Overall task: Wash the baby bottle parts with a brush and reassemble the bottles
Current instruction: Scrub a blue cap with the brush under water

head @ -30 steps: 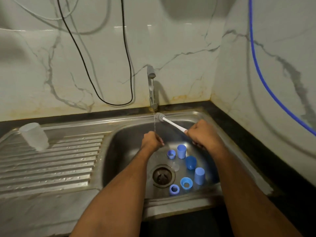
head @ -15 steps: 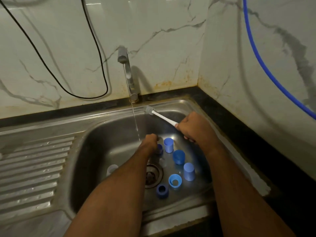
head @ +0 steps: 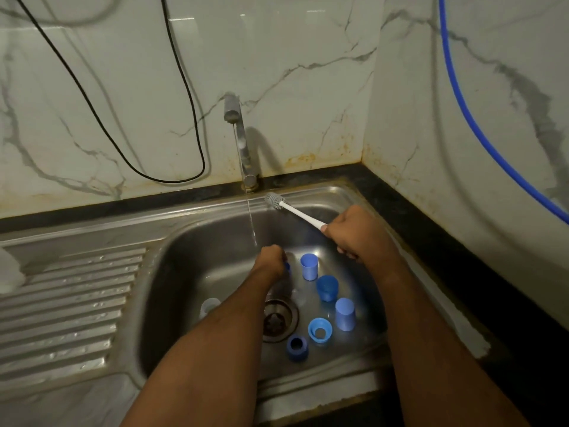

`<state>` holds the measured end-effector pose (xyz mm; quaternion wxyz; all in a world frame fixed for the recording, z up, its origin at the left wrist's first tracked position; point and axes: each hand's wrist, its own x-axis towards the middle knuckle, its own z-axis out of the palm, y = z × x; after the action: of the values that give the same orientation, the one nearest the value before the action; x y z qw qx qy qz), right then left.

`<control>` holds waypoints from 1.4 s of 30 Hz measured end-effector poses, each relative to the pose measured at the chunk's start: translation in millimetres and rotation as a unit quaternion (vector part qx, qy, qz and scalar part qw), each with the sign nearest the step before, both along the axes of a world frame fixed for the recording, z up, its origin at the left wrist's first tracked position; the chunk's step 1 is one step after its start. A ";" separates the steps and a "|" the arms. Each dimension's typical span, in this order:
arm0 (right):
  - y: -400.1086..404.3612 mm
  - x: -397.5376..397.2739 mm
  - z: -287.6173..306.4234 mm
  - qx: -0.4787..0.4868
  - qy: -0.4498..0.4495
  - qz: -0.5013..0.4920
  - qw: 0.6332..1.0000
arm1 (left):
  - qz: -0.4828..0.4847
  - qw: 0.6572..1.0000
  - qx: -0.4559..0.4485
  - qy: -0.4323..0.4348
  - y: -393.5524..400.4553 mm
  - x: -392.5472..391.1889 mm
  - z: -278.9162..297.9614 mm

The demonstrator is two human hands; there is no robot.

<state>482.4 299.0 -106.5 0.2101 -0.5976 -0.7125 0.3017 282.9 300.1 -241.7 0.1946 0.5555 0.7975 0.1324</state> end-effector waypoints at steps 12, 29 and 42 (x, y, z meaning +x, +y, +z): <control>-34.1 14.7 9.4 -0.055 0.014 0.035 0.998 | 0.238 0.929 0.147 -0.242 -59.3 -34.0 46.0; -40.7 13.6 5.6 -0.063 0.009 0.066 0.996 | 0.326 0.694 0.265 -0.585 -84.8 -55.4 79.9; -39.8 1.6 9.2 0.018 -0.070 0.151 0.986 | 0.287 0.559 0.235 -0.742 -82.0 -57.1 90.6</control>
<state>484.0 259.2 -97.3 0.1223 -0.4987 -0.8128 0.2750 225.8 218.2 -151.1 0.5323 0.0293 0.4294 0.7290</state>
